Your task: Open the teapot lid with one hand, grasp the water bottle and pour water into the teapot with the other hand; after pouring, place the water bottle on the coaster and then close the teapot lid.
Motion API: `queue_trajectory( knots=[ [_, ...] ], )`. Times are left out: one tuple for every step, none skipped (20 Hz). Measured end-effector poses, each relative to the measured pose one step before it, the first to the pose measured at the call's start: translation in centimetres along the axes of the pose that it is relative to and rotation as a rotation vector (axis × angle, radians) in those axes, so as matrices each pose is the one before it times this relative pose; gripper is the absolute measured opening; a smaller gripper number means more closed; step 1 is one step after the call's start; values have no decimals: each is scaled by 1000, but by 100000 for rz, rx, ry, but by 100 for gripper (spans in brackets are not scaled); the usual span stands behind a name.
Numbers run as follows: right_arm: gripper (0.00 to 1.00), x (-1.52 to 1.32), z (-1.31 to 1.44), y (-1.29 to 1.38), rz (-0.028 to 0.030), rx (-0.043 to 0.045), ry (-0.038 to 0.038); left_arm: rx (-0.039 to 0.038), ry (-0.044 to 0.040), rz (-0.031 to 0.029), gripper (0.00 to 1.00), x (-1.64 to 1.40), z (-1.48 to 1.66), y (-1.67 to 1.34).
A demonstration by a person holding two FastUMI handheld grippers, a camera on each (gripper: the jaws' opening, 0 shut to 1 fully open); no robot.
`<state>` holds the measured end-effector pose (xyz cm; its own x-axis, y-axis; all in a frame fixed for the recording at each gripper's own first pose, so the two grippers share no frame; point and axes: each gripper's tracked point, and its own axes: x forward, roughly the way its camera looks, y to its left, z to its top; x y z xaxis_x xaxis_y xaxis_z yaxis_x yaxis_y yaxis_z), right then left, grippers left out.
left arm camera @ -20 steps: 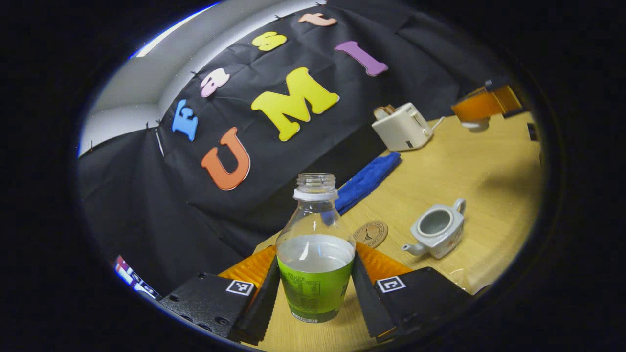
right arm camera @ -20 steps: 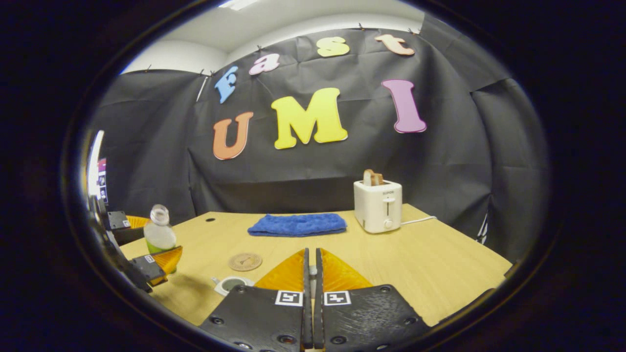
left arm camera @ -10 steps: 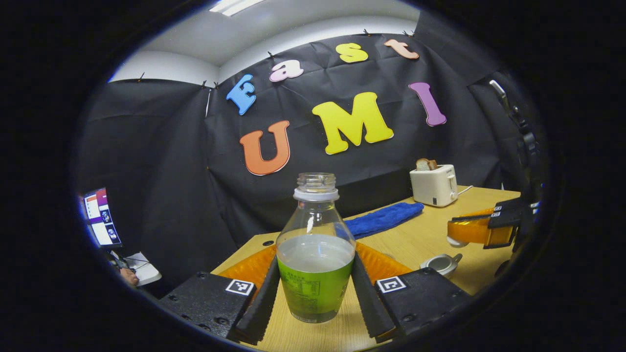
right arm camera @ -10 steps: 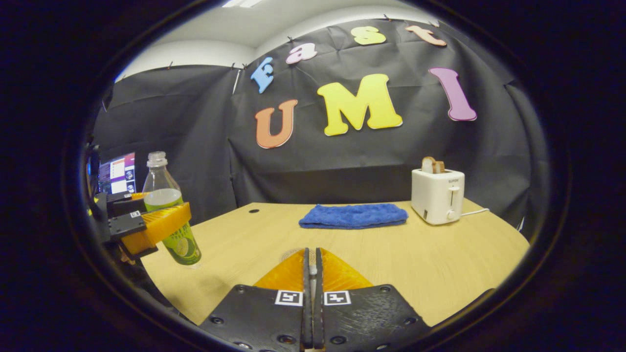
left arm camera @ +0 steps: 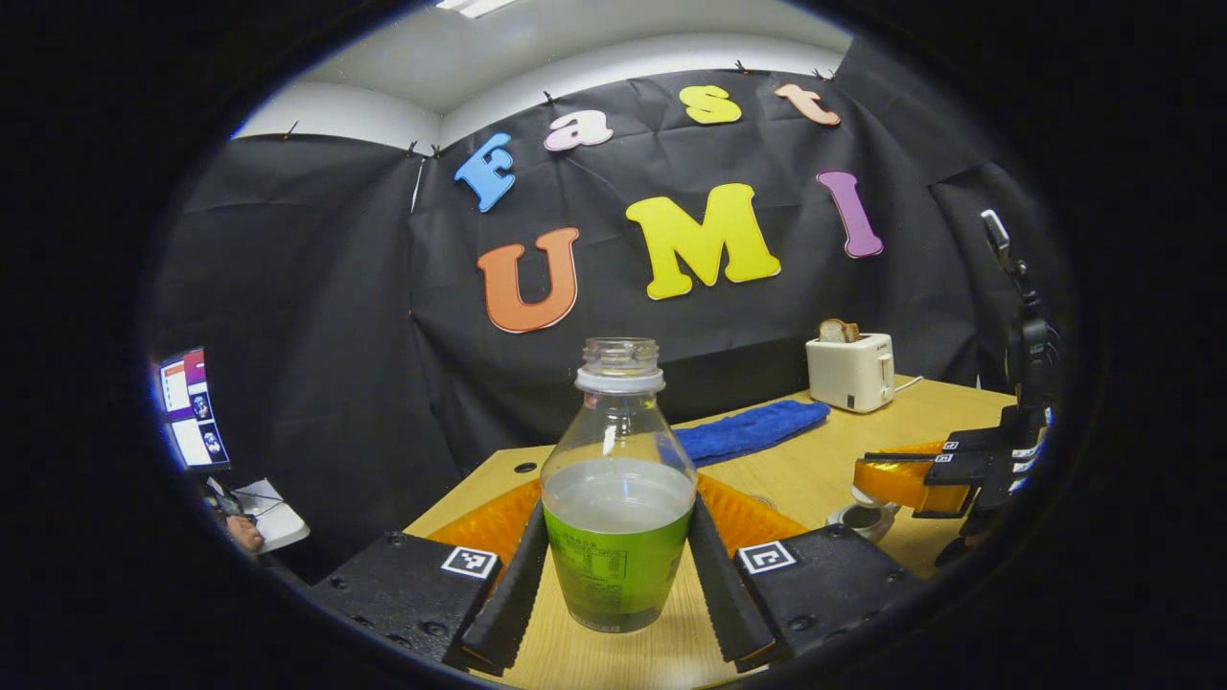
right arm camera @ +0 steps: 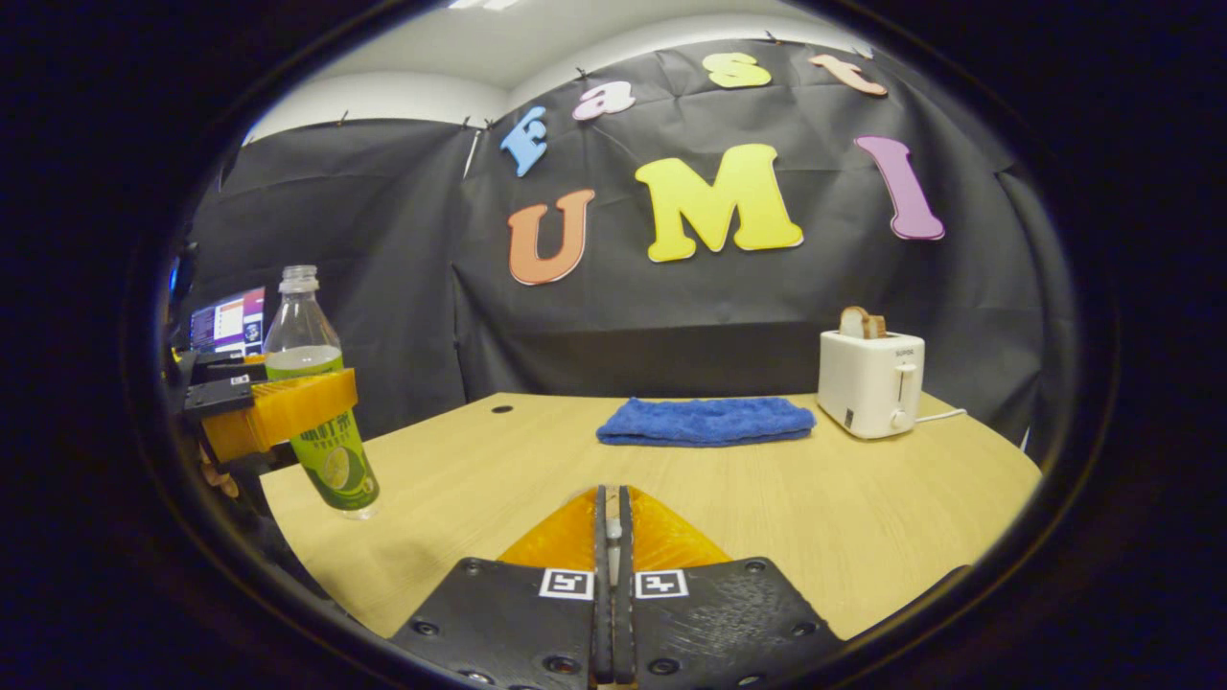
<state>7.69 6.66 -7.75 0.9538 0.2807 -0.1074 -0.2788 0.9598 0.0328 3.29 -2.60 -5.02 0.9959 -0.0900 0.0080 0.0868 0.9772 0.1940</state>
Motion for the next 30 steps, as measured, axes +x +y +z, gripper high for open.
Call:
queue_trajectory(
  knots=[
    [1,151,-178,87,-145,-561,487,198,-1032,-925,76,25,193,-295],
    [1,46,-83,-8,-105,-574,283,-1056,-605,-1039,76,229,-23,-444],
    [1,10,-107,-173,-359,195,56,-1562,-793,-2065,76,352,-125,-651],
    [1,-13,7,-32,-186,265,-227,-2229,-1010,-2207,76,484,-29,-652],
    [1,15,17,6,-207,-603,-79,-1564,-1589,-1876,76,872,-103,-536],
    [1,-97,73,-82,-628,-865,-320,-1348,-1026,-2023,76,1061,-266,-503],
    [1,-117,84,5,-11,-240,-704,-1044,-1960,-2810,76,1335,-38,-554],
    [1,-132,69,290,838,450,-419,-2321,-1602,-3643,77,1414,-124,-659],
    [1,-64,-8,249,942,300,-351,-3244,-666,-5020,77,1465,-599,-1008],
    [1,-75,125,197,683,-351,-205,-3791,77,-4291,77,1453,-566,-719],
    [1,-175,81,84,376,-100,-485,-3810,734,-3453,77,1308,-826,-495],
    [1,-91,141,78,612,54,-517,-3749,416,-3546,78,1065,-632,-389],
    [1,-111,25,-64,195,271,-529,-3284,841,-1909,78,939,-533,-98],
    [1,-162,94,-202,-110,521,-554,-2937,237,-2481,78,865,-345,-181],
    [1,-57,39,-115,130,383,-272,-2163,-790,-2105,78,765,-47,-206],
    [1,-67,48,-239,-108,368,-152,-1024,3,-1011,78,713,-12,42],
    [1,-41,-27,-266,-249,613,-375,352,-880,-667,78,527,190,-38],
    [1,-53,-38,-182,90,505,-73,1101,-2596,440,78,593,529,11],
    [1,-38,-113,-246,-224,414,101,499,-624,-274,78,651,126,-89],
    [1,-37,-66,-221,-221,433,86,414,134,-1315,77,425,34,-427],
    [1,-70,-148,-192,-78,355,106,514,-1454,-281,77,497,140,-132],
    [1,-22,0,-173,-183,189,-130,618,-380,388,78,670,-47,86],
    [1,25,-61,-175,-157,35,-44,409,537,663,77,580,-329,113],
    [1,16,-78,-80,-99,-98,365,279,1210,631,77,642,-597,47],
    [1,-95,-154,-103,-200,216,20,552,2351,407,78,186,-963,47],
    [1,31,1,-46,-63,113,67,1262,1311,555,77,-73,-635,57],
    [1,-40,-95,-11,212,39,186,1394,473,27,78,149,-418,-89],
    [1,-27,99,26,177,-15,-156,1916,240,159,78,19,-232,-132],
    [1,25,-7,-29,-170,21,-229,1675,-78,416,78,19,-98,-4],
    [1,-18,28,-126,-72,193,-85,1293,-852,-146,78,148,118,-118]
  ],
)
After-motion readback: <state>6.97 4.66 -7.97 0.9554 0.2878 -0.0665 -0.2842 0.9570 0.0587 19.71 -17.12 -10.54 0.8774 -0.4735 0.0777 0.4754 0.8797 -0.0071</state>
